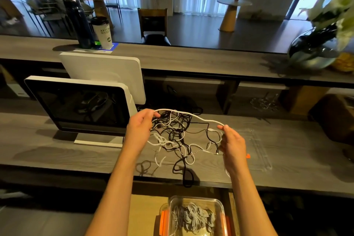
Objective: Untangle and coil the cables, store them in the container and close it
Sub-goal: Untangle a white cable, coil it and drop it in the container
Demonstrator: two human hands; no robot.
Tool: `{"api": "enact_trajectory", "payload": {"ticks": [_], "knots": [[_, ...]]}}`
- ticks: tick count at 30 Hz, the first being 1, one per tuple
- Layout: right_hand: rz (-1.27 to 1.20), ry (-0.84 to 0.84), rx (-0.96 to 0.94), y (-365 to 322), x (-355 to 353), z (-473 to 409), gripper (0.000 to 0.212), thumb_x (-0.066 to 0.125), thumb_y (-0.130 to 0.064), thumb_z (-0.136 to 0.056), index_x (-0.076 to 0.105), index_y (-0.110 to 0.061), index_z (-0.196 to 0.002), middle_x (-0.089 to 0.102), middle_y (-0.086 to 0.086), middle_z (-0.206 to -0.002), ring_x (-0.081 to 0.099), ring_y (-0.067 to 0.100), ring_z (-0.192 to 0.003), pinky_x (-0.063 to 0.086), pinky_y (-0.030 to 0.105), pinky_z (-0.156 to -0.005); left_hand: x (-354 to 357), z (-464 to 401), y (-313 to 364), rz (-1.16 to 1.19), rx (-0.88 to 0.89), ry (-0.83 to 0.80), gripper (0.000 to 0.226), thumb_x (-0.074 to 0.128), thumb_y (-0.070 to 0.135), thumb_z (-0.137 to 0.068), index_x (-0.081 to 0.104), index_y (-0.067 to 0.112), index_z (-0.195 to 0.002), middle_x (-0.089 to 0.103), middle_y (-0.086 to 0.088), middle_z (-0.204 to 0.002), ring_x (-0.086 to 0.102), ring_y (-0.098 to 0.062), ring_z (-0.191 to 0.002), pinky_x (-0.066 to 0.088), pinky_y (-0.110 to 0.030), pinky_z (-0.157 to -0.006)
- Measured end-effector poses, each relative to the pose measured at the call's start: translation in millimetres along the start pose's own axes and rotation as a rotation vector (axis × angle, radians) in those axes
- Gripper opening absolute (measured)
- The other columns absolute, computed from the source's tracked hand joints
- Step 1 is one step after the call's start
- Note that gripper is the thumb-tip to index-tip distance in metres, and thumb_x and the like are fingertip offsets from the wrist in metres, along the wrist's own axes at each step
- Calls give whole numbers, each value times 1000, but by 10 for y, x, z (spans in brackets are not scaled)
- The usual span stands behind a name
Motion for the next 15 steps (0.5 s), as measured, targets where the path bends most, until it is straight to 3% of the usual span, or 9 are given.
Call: {"api": "enact_trajectory", "payload": {"ticks": [2,4,6,7,9,11,13,15], "knots": [[1,-166,21,9,210,80,29,51,-30,-102,72,-11,-107,41,-8,-57,32,9,-54,25,24,-49,95,40,-23,211,-68,-58,34,41,27,-107,69,20,-89,31,10,-51,22,-8,-43,19,-22,-40],[74,-345,26,4,462,217,40,60,-39,-94,69,-9,-119,59,-7,-71,49,8,-61,39,21,-55,261,101,84,335,-97,-214,34,42,28,-106,69,20,-88,29,7,-52,19,-7,-41,15,-20,-37],[203,-528,-24,12,704,354,54,68,-47,-87,61,-19,-133,69,-11,-112,65,3,-96,51,18,-79,429,170,220,427,-110,-356,32,44,31,-103,70,21,-87,27,6,-53,18,-7,-41,14,-21,-37],[241,-628,-41,32,829,438,59,71,-46,-85,55,-25,-138,63,-13,-129,60,0,-115,50,19,-92,499,203,287,488,-124,-403,30,45,32,-102,69,20,-88,25,6,-53,18,-7,-40,14,-21,-37],[251,-814,-51,94,1023,606,70,73,-41,-80,49,-25,-144,54,-10,-144,49,5,-133,44,27,-108,624,253,402,629,-163,-444,30,44,31,-102,67,17,-90,24,6,-53,18,-5,-39,15,-20,-36],[218,-939,-68,136,1167,755,66,72,-33,-80,52,-14,-141,60,-4,-137,53,15,-130,45,34,-108,681,261,481,755,-193,-408,31,42,29,-104,66,15,-90,25,7,-51,19,-4,-38,15,-19,-36],[181,-989,-53,150,1236,848,40,70,-24,-82,67,-14,-121,71,-1,-113,66,16,-108,51,29,-95,640,207,491,827,-208,-307,31,40,29,-106,63,15,-90,26,8,-50,19,-3,-37,15,-19,-35],[222,-969,-69,124,1242,856,11,67,-18,-89,75,-21,-96,72,-3,-85,67,11,-80,53,23,-77,523,112,446,860,-230,-187,30,38,30,-107,59,14,-91,27,9,-49,19,-3,-36,16,-18,-34]]}}
Point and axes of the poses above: each hand's wrist, its own z-axis away from the middle knuckle, its own x-axis out of the palm, y = z × x, the point moved 8 cm from there along -z, towards the middle knuckle
